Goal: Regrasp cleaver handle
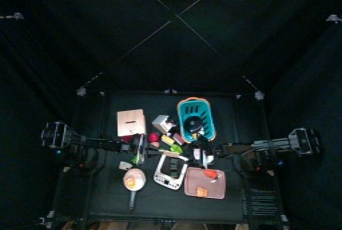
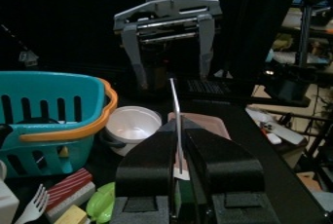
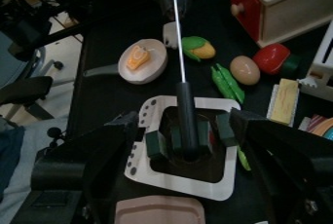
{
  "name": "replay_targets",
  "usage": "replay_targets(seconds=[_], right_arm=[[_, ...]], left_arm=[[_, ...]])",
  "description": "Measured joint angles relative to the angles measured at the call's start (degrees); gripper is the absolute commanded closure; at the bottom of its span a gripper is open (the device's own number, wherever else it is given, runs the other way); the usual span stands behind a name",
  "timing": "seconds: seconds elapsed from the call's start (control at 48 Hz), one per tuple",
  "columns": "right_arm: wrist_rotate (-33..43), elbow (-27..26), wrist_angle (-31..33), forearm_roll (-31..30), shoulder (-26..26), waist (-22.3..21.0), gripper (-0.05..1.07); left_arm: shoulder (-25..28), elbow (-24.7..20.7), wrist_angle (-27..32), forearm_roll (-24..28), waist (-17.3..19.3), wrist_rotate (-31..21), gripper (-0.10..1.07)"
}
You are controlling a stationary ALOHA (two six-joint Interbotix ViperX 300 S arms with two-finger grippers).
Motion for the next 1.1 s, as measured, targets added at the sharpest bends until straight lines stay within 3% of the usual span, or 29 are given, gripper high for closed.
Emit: replay_targets(seconds=[0.104, 0.354, 0.604, 0.854, 1.104], right_arm=[[0.0, 0.09, 0.18, 0.18, 0.09, 0.0, 0.05], [0.0, 0.0, 0.26, 0.09, 0.09, 0.0, 0.32], [0.0, 0.0, 1.67, 1.23, 0.09, -0.18, 0.5], [-0.09, 0.09, 2.29, 2.29, 0.09, -0.26, 0.56], [0.18, 0.0, 2.37, 2.55, 0.09, -0.35, 0.56]], left_arm=[[0.0, 0.0, -0.26, 0.0, 0.0, 0.0, 0.49], [0.0, 0.09, -0.35, -0.09, 0.18, 0.0, 0.49], [0.0, 0.09, -0.44, -0.35, 0.35, 0.0, 0.48], [0.0, 0.09, -0.44, -0.7, 0.44, 0.0, 0.44], [0.0, 0.09, -0.53, -1.32, 0.53, 0.0, 0.21]])
